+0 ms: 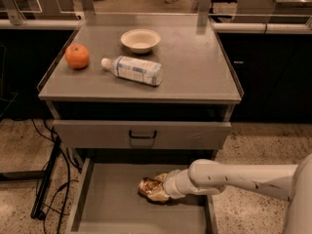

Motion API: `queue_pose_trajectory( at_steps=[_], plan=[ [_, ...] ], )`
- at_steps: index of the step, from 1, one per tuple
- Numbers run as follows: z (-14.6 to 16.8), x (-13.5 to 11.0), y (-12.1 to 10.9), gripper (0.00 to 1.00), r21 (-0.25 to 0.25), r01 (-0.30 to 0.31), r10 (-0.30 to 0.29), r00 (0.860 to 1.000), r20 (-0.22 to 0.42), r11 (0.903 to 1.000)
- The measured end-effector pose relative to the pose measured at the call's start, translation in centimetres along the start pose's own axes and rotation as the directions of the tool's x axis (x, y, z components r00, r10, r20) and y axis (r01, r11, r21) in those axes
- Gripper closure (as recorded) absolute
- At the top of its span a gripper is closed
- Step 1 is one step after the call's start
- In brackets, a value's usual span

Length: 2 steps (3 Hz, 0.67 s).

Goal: Place orange can into middle drawer

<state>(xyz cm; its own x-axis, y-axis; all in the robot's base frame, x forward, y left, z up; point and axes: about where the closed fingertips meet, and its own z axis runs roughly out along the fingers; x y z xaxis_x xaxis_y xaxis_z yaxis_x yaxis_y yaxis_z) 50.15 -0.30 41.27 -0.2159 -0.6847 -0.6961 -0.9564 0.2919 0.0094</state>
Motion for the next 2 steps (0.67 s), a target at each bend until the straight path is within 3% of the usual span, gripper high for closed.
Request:
queue_pose_trajectory(
  at_steps=[1, 2],
  plan=[
    [1.63, -1.17, -2.1, 1.0, -0.035, 0.006, -0.006, 1.0, 0.003, 0.9994],
    [2.17, -1.87, -2.07, 1.0, -0.042, 0.041, -0.04, 0.999, 0.021, 0.9983]
  ],
)
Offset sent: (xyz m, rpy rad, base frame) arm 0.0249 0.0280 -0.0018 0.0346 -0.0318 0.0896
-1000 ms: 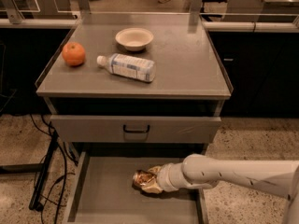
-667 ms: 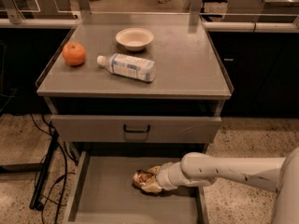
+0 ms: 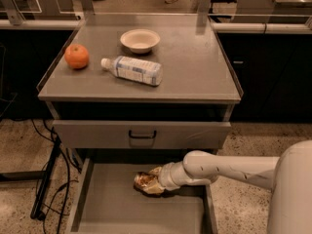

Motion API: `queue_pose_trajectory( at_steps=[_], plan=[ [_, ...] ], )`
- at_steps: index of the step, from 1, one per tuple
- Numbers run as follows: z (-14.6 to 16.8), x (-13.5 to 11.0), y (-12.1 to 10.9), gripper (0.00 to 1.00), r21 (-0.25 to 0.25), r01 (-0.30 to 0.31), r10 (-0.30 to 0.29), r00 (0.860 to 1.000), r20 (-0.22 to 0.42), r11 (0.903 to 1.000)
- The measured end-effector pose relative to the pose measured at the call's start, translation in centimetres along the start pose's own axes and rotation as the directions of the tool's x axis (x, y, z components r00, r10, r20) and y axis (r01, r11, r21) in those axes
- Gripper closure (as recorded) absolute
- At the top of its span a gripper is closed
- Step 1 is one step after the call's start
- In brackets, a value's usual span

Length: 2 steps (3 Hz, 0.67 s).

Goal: Place orange can into middle drawer

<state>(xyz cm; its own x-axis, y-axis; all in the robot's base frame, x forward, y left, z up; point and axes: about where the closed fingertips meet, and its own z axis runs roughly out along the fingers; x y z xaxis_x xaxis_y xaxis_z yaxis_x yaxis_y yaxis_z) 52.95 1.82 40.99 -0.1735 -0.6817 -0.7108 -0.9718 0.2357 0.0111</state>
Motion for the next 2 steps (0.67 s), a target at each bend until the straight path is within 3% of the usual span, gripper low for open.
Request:
queue_pose_trajectory(
  at_steps=[1, 2],
  plan=[
    [0.04, -0.03, 0.04, 0.83, -0.001, 0.002, -0.002, 1.0, 0.001, 1.0],
    [0.04, -0.04, 0.04, 0.6, -0.001, 0.002, -0.002, 1.0, 0.001, 1.0]
  ],
)
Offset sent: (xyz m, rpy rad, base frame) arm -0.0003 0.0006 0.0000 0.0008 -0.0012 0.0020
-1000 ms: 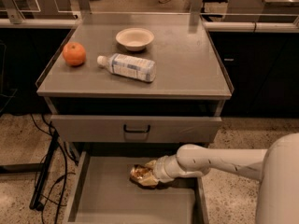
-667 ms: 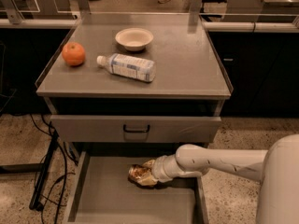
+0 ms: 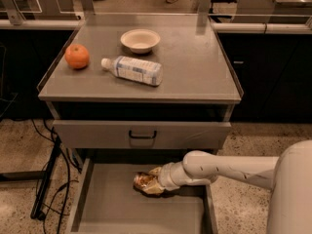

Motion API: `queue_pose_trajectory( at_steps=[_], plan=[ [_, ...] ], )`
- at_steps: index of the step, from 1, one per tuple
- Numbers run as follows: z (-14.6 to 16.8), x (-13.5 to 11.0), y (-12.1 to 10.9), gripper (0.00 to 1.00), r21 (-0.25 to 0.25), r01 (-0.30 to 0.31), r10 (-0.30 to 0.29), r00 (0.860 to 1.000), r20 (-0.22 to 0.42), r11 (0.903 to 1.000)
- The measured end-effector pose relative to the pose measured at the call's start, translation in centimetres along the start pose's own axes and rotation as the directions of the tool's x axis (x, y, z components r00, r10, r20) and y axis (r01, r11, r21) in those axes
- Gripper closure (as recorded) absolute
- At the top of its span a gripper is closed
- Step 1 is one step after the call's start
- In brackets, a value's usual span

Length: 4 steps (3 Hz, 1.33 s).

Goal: Place orange can into middle drawer

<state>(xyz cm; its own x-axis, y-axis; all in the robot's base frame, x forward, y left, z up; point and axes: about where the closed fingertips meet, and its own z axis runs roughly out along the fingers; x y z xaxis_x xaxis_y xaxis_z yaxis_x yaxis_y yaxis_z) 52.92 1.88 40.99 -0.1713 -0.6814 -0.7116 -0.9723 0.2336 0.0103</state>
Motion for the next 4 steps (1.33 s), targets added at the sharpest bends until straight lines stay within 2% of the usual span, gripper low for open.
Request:
queue_pose_trajectory(
  at_steps=[2, 3, 4],
  plan=[
    [0.01, 0.0, 0.0, 0.13, 0.0, 0.0, 0.0, 1.0, 0.0, 1.0],
    [0.01, 0.0, 0.01, 0.0, 0.0, 0.0, 0.0, 1.0, 0.0, 1.0],
    [0.01, 0.0, 0.01, 0.0, 0.0, 0.0, 0.0, 1.0, 0.0, 1.0]
  ],
)
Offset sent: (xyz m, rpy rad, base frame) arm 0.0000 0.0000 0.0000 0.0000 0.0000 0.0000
